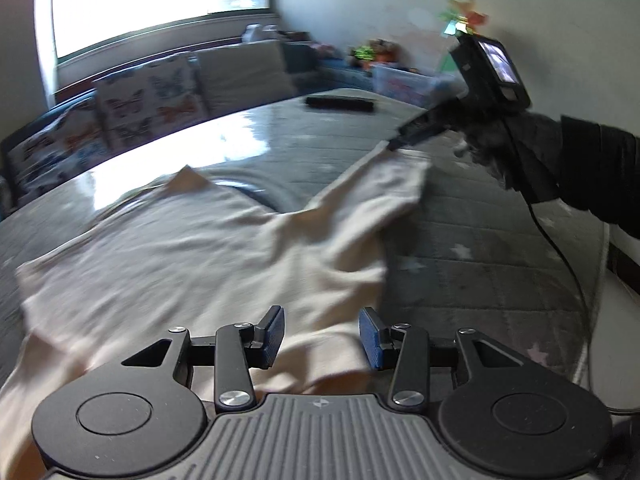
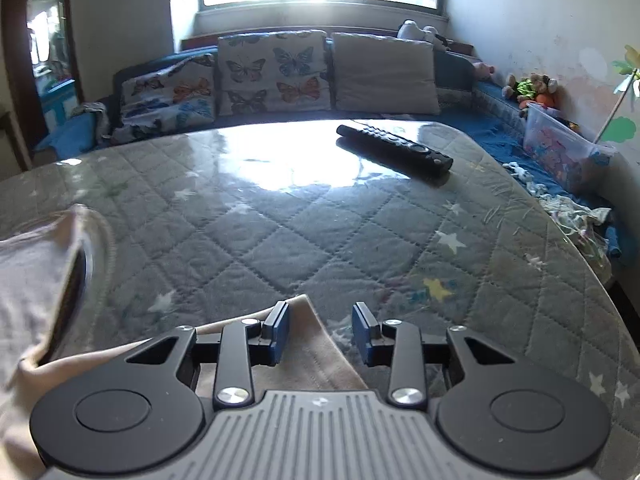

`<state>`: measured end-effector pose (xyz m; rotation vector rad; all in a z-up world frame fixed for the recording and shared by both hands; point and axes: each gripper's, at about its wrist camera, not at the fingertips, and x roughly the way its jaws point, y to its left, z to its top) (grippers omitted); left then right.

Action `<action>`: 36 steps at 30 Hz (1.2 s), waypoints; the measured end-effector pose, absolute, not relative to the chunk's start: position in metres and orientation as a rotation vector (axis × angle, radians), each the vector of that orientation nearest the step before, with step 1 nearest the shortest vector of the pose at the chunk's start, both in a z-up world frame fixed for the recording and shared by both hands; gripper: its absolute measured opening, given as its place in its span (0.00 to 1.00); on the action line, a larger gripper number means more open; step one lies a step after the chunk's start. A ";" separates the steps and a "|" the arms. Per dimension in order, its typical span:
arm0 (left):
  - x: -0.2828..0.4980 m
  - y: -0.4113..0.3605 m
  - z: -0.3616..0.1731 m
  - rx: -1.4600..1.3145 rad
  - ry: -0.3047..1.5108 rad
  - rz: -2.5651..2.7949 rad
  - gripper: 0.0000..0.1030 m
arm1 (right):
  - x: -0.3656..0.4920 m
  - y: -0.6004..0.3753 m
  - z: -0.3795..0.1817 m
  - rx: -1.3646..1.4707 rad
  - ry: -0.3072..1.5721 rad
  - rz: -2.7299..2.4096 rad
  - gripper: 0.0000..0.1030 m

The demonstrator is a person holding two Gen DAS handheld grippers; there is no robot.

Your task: Fold clothes

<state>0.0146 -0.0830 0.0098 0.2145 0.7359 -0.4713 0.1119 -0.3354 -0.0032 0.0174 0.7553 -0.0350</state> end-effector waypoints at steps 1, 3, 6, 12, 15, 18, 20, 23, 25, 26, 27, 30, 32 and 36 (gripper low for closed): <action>0.016 -0.088 0.008 0.225 0.738 -0.483 0.43 | 0.106 -0.335 -0.003 0.009 0.757 -0.026 0.39; 0.019 -0.098 0.003 0.246 0.741 -0.506 0.43 | 0.096 -0.336 -0.002 -0.003 0.763 -0.014 0.40; 0.024 -0.112 -0.003 0.279 0.746 -0.541 0.43 | 0.085 -0.344 -0.004 0.023 0.767 -0.021 0.40; 0.030 -0.133 -0.014 0.331 0.752 -0.584 0.31 | 0.086 -0.354 -0.014 0.079 0.776 -0.031 0.38; 0.030 -0.131 -0.013 0.322 0.741 -0.590 0.05 | 0.087 -0.349 -0.015 0.072 0.767 -0.016 0.09; 0.022 -0.125 -0.004 0.302 0.713 -0.657 0.04 | 0.086 -0.338 -0.009 -0.006 0.737 -0.035 0.07; 0.015 -0.123 -0.001 0.328 0.687 -0.693 0.04 | 0.085 -0.335 -0.001 -0.047 0.700 -0.044 0.07; 0.012 -0.124 -0.005 0.336 0.700 -0.719 0.04 | 0.092 -0.338 -0.003 -0.063 0.709 -0.071 0.07; 0.012 -0.125 -0.008 0.327 0.712 -0.711 0.05 | 0.099 -0.340 -0.011 -0.066 0.734 -0.089 0.08; 0.011 -0.124 -0.008 0.318 0.714 -0.712 0.06 | 0.100 -0.342 -0.015 -0.065 0.734 -0.099 0.09; 0.010 -0.123 -0.006 0.306 0.714 -0.715 0.07 | 0.099 -0.343 -0.014 -0.062 0.733 -0.103 0.12; 0.002 -0.116 0.002 0.282 0.689 -0.723 0.19 | 0.097 -0.344 -0.010 -0.059 0.727 -0.107 0.15; -0.002 -0.108 0.009 0.262 0.672 -0.711 0.24 | 0.090 -0.340 -0.001 -0.086 0.723 -0.080 0.16; -0.009 -0.082 0.022 0.239 0.652 -0.617 0.24 | 0.074 -0.323 0.017 -0.101 0.714 0.018 0.27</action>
